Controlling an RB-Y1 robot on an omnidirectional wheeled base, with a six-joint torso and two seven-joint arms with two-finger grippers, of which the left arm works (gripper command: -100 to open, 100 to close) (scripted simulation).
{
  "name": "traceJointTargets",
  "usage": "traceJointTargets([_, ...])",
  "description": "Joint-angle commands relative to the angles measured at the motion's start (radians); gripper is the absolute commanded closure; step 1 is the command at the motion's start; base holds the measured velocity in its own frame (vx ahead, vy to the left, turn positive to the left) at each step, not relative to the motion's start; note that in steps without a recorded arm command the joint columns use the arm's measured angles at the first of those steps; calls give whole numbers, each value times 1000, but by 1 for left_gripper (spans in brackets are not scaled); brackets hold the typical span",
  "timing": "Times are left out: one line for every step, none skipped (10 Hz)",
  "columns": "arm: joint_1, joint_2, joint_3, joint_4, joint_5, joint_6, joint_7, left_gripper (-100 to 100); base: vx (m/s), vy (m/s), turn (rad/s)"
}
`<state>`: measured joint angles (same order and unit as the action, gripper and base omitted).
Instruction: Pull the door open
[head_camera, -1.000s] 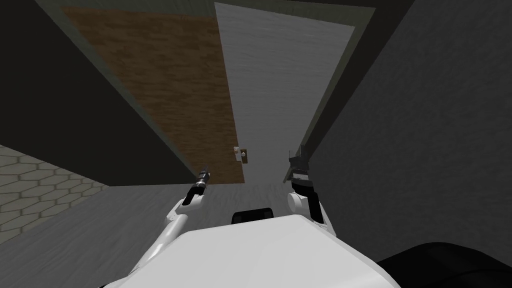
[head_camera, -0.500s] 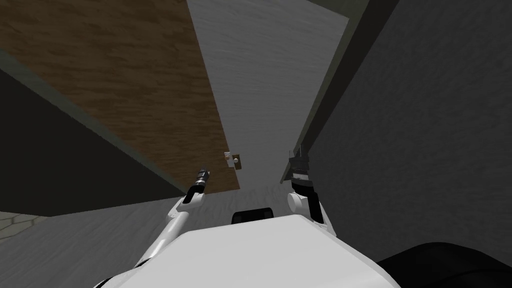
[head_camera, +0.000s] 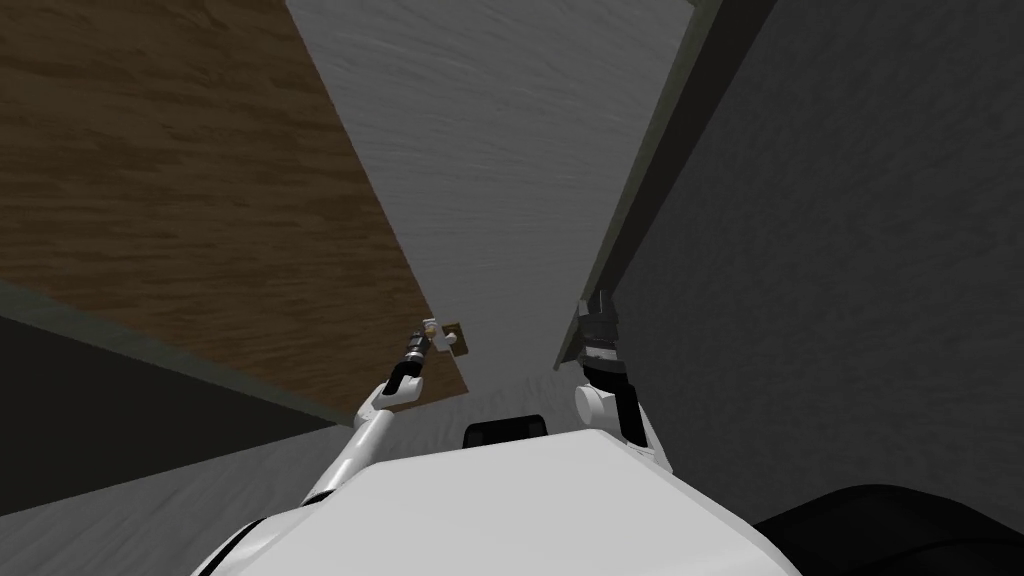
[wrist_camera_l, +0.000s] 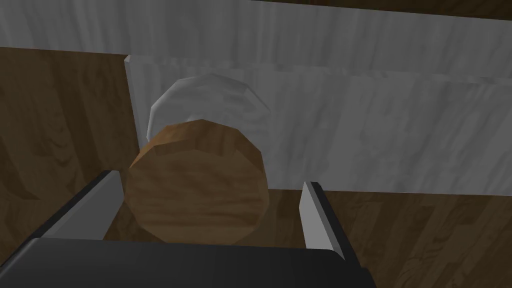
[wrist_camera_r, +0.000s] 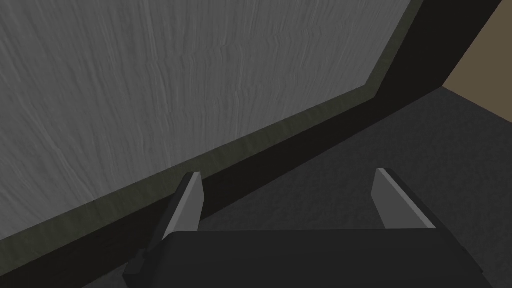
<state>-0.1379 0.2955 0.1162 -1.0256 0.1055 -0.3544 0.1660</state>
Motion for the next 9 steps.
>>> traceJointTargets([4,1,2,-2,0,2,-1,100,-13,5,43])
traceJointTargets([4,1,2,-2,0,2,-1,100,-33,18,4])
traceJointTargets([4,1,2,-2,0,2,-1,100,-30,14,-23])
traceJointTargets([4,1,2,-2,0,2,-1,100,-20,7,-10])
traceJointTargets([4,1,2,-2,0,2,-1,100,-10,0,4])
traceJointTargets([4,1,2,-2,0,2,-1,100,-3,1,22])
traceJointTargets([22,25,20,6,4,4,2,100,-113,109,176])
traceJointTargets([24,28,23,19,5,-5,2,-100,-157,105,179])
traceJointTargets([29,32,25,18,5,-5,4,-100,-165,26,79])
